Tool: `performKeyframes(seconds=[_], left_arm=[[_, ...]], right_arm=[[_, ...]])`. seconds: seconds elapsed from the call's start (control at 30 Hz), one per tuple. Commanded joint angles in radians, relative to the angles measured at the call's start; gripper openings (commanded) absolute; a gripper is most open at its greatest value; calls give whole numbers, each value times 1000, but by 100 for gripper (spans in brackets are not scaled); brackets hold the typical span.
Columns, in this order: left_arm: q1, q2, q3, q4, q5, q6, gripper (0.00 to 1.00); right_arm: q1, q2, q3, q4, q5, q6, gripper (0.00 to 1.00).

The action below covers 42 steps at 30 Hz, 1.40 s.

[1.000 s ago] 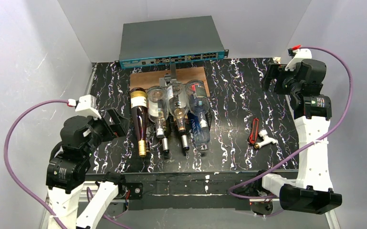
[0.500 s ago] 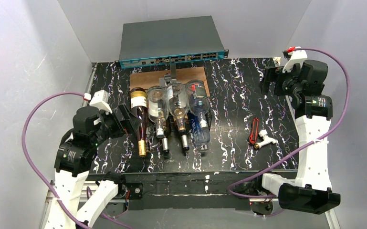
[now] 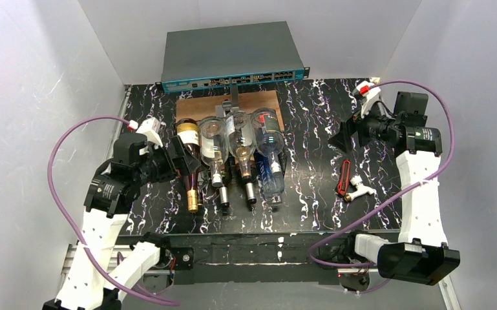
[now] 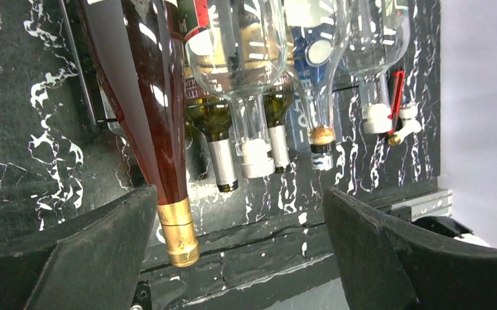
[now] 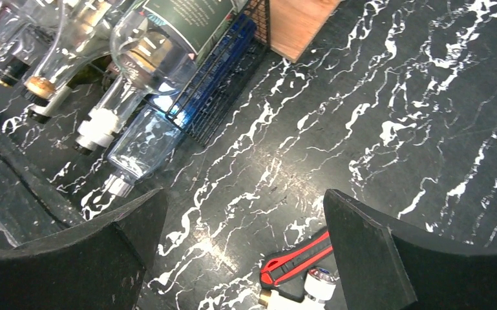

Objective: Take the wine bottle off the wine rack
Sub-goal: Pick up the wine bottle from the wine rack.

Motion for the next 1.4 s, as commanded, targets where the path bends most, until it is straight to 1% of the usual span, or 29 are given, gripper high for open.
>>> performKeyframes(seconds=[0.0, 0.13, 0.27, 0.47, 0.63, 0.83, 0.97, 1.1, 1.37], left_arm=[[-64, 24, 40, -66, -68, 17, 99], [-173, 60, 64, -102, -186, 12, 99], [-255, 92, 81, -119, -308, -22, 99], [-319, 120, 73, -91, -361, -114, 99], [-350, 138, 66, -82, -443, -207, 99], [-381, 142, 48, -85, -527, -207, 99], [-381, 114, -14, -84, -593, -208, 99], [-382, 98, -77, -61, -599, -223, 99], [-381, 29, -239, 35, -615, -200, 99]], right_arm=[[-4, 8, -17, 15, -103, -17, 100], [-7, 12, -14, 2, -117, -44, 100], [-16, 11, -20, -8, -135, -55, 100], [-22, 9, -35, -2, -141, -57, 100], [-23, 11, -35, 0, -144, -56, 100], [-22, 6, -52, 6, -149, -52, 100], [-22, 6, -59, 14, -154, -47, 100], [-23, 11, -65, 23, -159, -41, 100], [-23, 12, -87, 38, -160, -36, 100]])
